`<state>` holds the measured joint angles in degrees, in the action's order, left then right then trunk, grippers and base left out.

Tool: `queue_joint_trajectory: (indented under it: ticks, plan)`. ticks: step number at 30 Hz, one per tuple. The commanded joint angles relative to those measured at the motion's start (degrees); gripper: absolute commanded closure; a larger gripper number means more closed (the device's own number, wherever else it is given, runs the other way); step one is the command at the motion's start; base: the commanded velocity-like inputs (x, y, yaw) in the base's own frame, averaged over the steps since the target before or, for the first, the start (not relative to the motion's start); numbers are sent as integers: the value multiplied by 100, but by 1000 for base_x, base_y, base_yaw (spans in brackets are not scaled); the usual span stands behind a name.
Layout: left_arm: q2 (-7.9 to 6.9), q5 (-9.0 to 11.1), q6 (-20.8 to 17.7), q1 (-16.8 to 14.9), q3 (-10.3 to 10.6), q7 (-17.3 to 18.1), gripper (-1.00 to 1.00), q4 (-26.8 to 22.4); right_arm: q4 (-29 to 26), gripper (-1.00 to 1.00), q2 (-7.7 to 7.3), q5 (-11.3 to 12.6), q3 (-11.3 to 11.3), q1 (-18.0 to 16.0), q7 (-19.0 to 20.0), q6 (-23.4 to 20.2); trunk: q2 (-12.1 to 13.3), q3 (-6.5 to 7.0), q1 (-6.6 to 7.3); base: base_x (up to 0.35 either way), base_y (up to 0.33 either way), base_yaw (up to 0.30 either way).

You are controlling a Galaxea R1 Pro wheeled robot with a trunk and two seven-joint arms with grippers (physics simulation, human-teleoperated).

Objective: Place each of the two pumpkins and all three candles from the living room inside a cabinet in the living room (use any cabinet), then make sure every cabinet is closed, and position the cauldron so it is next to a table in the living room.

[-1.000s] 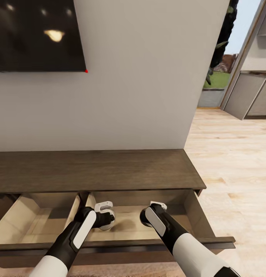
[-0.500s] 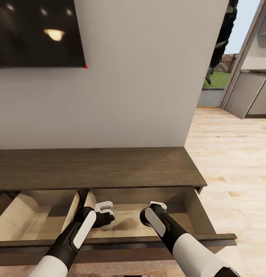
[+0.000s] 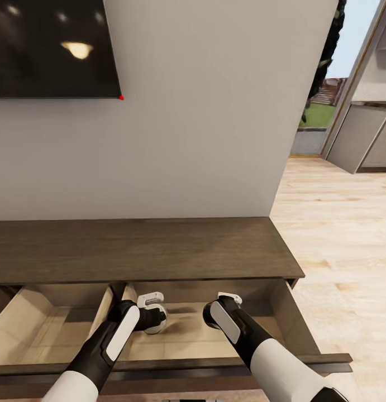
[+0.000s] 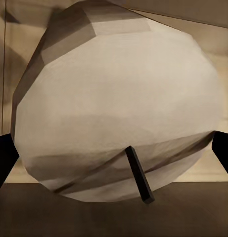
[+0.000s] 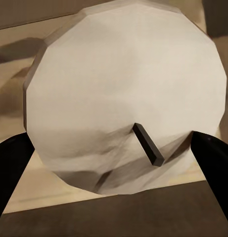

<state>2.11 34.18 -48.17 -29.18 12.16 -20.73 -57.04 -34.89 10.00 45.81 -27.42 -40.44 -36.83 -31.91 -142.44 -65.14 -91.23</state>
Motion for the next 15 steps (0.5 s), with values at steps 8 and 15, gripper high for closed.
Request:
queue_joint_trajectory:
  ticks: [8, 15]
  plan:
    - [0, 1, 0, 0, 6, 2, 100, 0, 0, 100, 0, -2, 0, -1, 0, 0, -80, -36, -44, 1, 0, 0]
    - [0, 1, 0, -1, 6, 2, 100, 0, 0, 100, 0, -2, 0, -1, 0, 0, -87, -147, -57, 0, 0, 0]
